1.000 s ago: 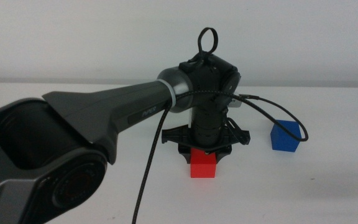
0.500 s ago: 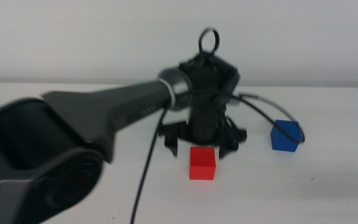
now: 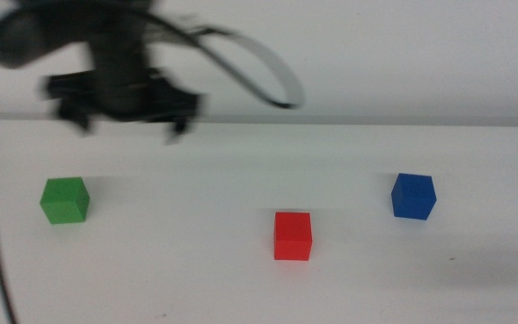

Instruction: Stack red cubes first, then green, then blue cubes in a specific spot.

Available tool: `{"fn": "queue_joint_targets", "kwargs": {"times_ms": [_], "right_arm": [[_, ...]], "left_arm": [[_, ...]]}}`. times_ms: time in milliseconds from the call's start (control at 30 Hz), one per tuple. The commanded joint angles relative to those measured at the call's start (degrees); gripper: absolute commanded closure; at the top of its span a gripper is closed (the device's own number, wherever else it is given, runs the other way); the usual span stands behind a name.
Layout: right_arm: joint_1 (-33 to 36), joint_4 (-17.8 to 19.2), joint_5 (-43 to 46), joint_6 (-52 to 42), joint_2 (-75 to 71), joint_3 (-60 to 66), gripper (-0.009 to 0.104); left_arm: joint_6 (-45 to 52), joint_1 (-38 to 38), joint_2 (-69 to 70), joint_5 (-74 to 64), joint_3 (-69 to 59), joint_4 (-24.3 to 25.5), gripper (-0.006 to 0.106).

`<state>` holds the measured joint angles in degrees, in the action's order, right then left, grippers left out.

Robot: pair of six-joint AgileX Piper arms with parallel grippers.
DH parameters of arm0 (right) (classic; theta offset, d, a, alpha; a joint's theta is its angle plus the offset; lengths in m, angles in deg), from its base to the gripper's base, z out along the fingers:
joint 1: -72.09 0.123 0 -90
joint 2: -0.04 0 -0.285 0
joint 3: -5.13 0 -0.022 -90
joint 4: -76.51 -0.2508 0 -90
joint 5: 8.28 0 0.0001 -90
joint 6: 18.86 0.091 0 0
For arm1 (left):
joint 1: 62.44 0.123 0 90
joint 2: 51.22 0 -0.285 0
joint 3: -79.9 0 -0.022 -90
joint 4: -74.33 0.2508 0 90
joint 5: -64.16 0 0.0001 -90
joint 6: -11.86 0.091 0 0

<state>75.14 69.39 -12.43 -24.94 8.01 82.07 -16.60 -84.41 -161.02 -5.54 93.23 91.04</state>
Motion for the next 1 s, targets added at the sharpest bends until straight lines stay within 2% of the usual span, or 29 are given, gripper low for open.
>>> {"fn": "queue_joint_targets", "kwargs": {"times_ms": [0, 167, 300, 967], "right_arm": [[-0.3, 0.3, 0.5, 0.1, -2.2, 2.5, 0.01], [-0.3, 0.3, 0.5, 0.1, -2.2, 2.5, 0.01], [-0.3, 0.3, 0.5, 0.1, -2.2, 2.5, 0.01], [-0.3, 0.3, 0.5, 0.1, -2.2, 2.5, 0.01]], "left_arm": [[4.6, 6.8, 0.4, -4.1, -2.6, -2.4, 0.007], [14.3, 20.3, -3.0, 0.2, -2.9, -13.0, 0.007], [17.1, 26.2, -6.3, 2.2, -2.9, -18.3, 0.007], [24.4, 26.6, -13.2, 6.4, -2.9, -17.6, 0.007]]}}
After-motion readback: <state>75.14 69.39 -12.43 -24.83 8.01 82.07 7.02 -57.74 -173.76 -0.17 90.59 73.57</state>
